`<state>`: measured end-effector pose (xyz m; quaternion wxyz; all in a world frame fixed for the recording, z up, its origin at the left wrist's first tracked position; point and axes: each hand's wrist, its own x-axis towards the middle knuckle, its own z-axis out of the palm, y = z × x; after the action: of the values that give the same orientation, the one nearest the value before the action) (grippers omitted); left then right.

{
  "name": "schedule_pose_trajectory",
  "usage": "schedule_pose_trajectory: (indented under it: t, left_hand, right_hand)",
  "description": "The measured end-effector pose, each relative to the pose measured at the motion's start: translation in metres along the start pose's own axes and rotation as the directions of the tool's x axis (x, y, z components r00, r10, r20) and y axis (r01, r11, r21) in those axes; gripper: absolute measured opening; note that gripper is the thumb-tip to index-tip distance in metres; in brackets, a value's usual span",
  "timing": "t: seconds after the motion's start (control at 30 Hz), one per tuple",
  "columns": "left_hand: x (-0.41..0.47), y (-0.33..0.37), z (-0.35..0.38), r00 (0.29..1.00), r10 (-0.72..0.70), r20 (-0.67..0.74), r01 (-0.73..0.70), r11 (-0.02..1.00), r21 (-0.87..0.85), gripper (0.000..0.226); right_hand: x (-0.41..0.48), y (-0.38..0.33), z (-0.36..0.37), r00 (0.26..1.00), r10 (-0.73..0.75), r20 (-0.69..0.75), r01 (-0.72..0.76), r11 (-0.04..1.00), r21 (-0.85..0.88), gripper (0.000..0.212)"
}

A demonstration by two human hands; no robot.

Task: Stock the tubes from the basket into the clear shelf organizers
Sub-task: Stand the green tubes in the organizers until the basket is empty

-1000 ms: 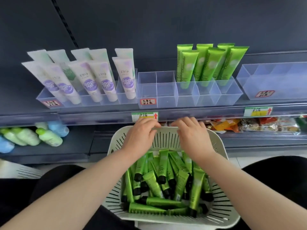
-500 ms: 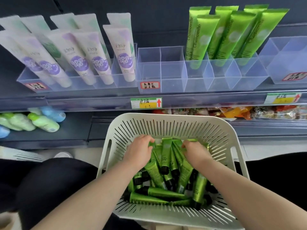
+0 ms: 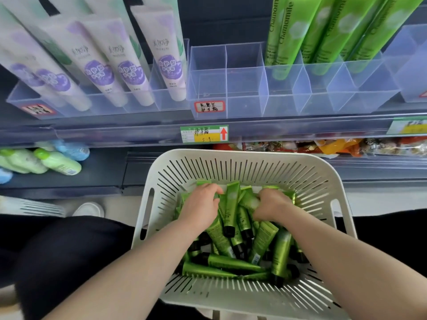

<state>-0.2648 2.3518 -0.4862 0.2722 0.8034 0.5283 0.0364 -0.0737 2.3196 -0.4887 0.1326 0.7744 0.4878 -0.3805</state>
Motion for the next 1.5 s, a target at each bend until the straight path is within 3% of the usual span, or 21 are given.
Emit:
schedule_pose_trajectory:
  t: [0.17, 0.3, 0.43, 0.57, 0.63, 0.73, 0.9, 1.03, 1.13, 1.33, 1.5]
  left_hand:
    - [0.012, 0.008, 0.009, 0.997, -0.058, 0.061, 0.057, 0.998, 0.003, 0.026]
    - [0.028, 0.023, 0.020, 0.974, -0.182, 0.134, 0.181, 0.983, 0.019, 0.038]
    - [0.037, 0.039, 0.036, 0.926, -0.326, 0.193, 0.324, 0.945, 0.044, 0.049]
    - [0.041, 0.049, 0.043, 0.875, -0.419, 0.241, 0.415, 0.907, 0.071, 0.071]
    - [0.040, 0.054, 0.044, 0.869, -0.393, 0.300, 0.371, 0.919, 0.131, 0.062]
    - [0.036, 0.058, 0.045, 0.901, -0.332, 0.279, 0.317, 0.943, 0.097, 0.045]
    - [0.025, 0.057, 0.032, 0.955, -0.246, 0.168, 0.266, 0.957, -0.114, 0.027]
    - [0.011, 0.056, 0.008, 0.985, -0.129, 0.112, 0.149, 0.969, -0.196, 0.033]
    - [0.000, 0.056, -0.008, 0.995, -0.058, 0.080, 0.080, 0.947, -0.310, 0.016]
    - [-0.014, 0.072, -0.061, 0.989, 0.031, -0.145, -0.078, 0.942, -0.325, 0.012]
    - [-0.008, 0.099, -0.119, 0.919, 0.096, -0.383, -0.240, 0.906, -0.349, 0.013]
  right_hand:
    - [-0.011, 0.021, -0.002, 0.973, -0.067, -0.219, 0.091, 0.991, 0.102, 0.032]
    - [-0.029, 0.029, -0.010, 0.911, -0.171, -0.376, 0.257, 0.947, 0.193, 0.024]
    - [-0.043, 0.033, -0.016, 0.831, -0.264, -0.490, 0.392, 0.903, 0.177, 0.027]
    - [-0.051, 0.035, -0.019, 0.787, -0.258, -0.560, 0.428, 0.882, 0.195, 0.038]
    - [-0.053, 0.033, -0.021, 0.773, -0.259, -0.579, 0.434, 0.882, 0.185, 0.034]
    - [-0.058, 0.031, -0.026, 0.751, -0.277, -0.600, 0.471, 0.860, 0.193, 0.009]
    - [-0.069, 0.025, -0.031, 0.708, -0.293, -0.642, 0.515, 0.836, 0.187, 0.011]
    - [-0.080, 0.023, -0.037, 0.654, -0.302, -0.694, 0.518, 0.847, 0.119, 0.012]
    - [-0.090, 0.019, -0.042, 0.608, -0.307, -0.732, 0.522, 0.850, 0.076, 0.012]
    - [-0.119, 0.007, -0.078, 0.486, -0.314, -0.816, 0.563, 0.826, 0.017, 0.015]
    - [-0.144, -0.002, -0.134, 0.340, -0.285, -0.896, 0.606, 0.795, -0.022, 0.015]
